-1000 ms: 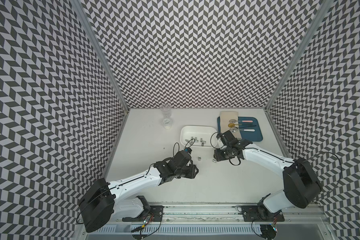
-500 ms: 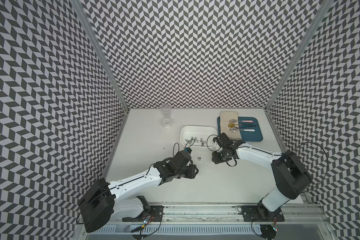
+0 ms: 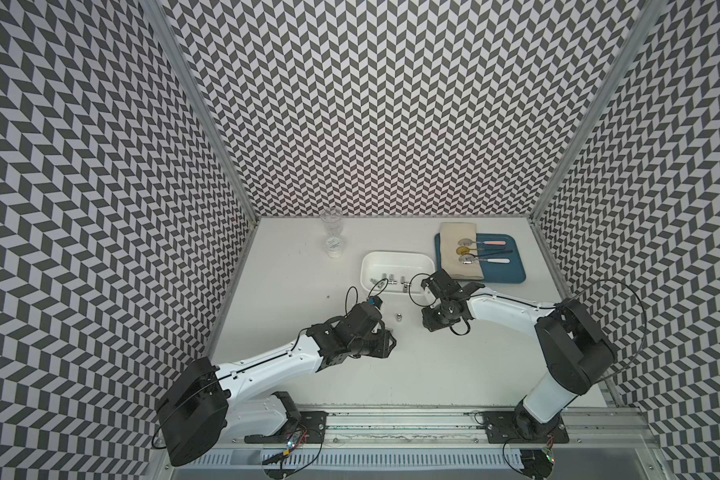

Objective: Put the socket on the desktop into the storage box
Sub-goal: Pick up the socket head at the center of the board.

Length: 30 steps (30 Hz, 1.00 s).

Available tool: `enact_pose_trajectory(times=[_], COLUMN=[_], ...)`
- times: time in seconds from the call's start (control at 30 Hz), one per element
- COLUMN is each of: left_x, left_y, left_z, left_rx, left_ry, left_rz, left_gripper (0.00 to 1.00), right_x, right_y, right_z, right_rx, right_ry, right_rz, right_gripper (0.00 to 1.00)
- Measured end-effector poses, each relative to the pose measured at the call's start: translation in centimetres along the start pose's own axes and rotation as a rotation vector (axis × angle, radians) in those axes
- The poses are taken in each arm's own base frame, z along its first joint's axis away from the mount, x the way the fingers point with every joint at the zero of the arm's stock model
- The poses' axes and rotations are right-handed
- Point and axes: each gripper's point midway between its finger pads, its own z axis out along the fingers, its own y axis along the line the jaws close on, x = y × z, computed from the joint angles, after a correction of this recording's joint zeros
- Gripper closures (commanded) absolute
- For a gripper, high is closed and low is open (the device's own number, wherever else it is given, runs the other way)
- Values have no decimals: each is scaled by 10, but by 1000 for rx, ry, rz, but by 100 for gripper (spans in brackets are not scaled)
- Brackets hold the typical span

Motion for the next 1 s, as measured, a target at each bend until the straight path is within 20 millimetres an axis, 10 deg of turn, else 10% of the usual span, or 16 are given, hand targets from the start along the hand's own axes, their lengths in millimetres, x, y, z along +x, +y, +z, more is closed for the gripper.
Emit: enact_pose_trajectory(times=[1.0], left_x=[-3], left_y=[1], left_z=[-1], left_rx=[-1], left_ry=[-7], left_rz=[-11], left_gripper=[56], right_x=[3], right_y=[7], right_z=[9], right_rx=[47], right_ry=[21], right_rz=[-51], right_gripper=[82])
